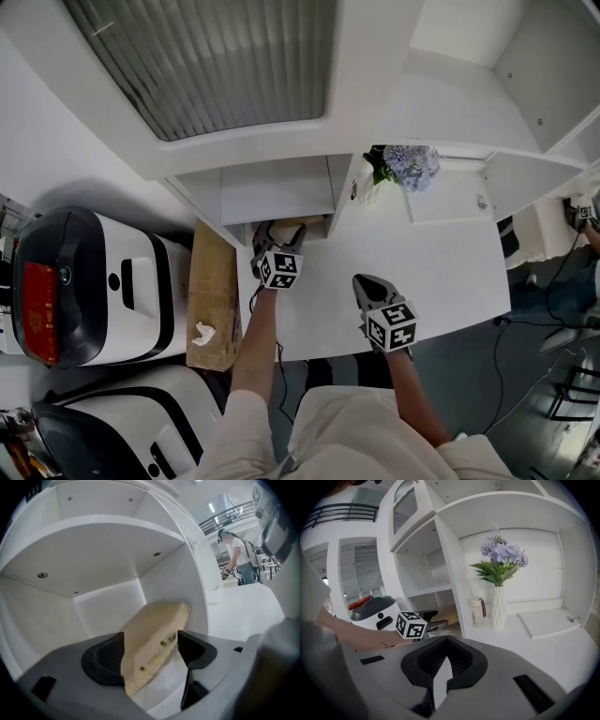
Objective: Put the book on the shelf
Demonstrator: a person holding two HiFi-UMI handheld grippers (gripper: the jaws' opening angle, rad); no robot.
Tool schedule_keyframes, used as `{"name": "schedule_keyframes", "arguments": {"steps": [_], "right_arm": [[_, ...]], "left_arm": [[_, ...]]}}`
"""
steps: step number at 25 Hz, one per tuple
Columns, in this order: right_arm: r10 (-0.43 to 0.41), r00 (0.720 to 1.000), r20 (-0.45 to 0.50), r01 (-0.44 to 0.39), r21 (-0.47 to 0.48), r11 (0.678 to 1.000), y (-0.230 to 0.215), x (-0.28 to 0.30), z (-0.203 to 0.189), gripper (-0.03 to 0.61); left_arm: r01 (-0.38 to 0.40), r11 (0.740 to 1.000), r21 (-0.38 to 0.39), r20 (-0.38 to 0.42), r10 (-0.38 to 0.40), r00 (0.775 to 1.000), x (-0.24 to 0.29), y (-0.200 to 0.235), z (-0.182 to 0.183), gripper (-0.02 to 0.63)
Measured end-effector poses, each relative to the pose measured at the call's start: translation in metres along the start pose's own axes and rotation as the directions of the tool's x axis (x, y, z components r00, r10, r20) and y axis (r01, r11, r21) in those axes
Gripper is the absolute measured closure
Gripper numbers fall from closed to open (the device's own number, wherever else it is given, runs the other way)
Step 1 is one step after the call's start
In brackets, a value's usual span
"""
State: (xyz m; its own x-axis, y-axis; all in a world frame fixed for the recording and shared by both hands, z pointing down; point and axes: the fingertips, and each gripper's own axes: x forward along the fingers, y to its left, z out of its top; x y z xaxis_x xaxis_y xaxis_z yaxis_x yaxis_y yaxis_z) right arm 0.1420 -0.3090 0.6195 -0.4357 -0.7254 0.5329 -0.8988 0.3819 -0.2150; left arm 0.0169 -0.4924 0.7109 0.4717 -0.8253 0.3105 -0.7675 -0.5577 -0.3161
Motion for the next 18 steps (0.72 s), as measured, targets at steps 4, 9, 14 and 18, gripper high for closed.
{"name": "schedule_keyframes", "arguments": {"steps": [4, 9, 14, 18], "right_arm": [[0.013, 1.0, 0.013, -0.013, 0.001, 1.0, 0.014, 0.001, 0.003, 0.552], [0.027, 0.999, 0.034, -0.027, 0.009, 1.0, 0.035, 0.004, 0.004, 0.552], [0.036, 0.997, 0.064, -0.037, 0.02, 0.999, 0.051, 0.005, 0.011, 0.552], [0.035, 0.995, 0.095, -0.038, 0.022, 0.999, 0.059, 0.003, 0.019, 0.552]], "left_arm": [[-0.007, 1.0, -0.017, -0.003, 0.007, 1.0, -0.018, 0.002, -0.004, 0.261], [-0.016, 0.999, -0.038, 0.004, 0.017, 1.0, -0.044, 0.006, -0.001, 0.261], [-0.025, 0.997, -0.079, 0.015, 0.026, 1.0, -0.075, 0.002, 0.005, 0.261], [-0.032, 0.994, -0.1, 0.027, 0.035, 0.999, -0.104, -0.003, 0.014, 0.261]]}}
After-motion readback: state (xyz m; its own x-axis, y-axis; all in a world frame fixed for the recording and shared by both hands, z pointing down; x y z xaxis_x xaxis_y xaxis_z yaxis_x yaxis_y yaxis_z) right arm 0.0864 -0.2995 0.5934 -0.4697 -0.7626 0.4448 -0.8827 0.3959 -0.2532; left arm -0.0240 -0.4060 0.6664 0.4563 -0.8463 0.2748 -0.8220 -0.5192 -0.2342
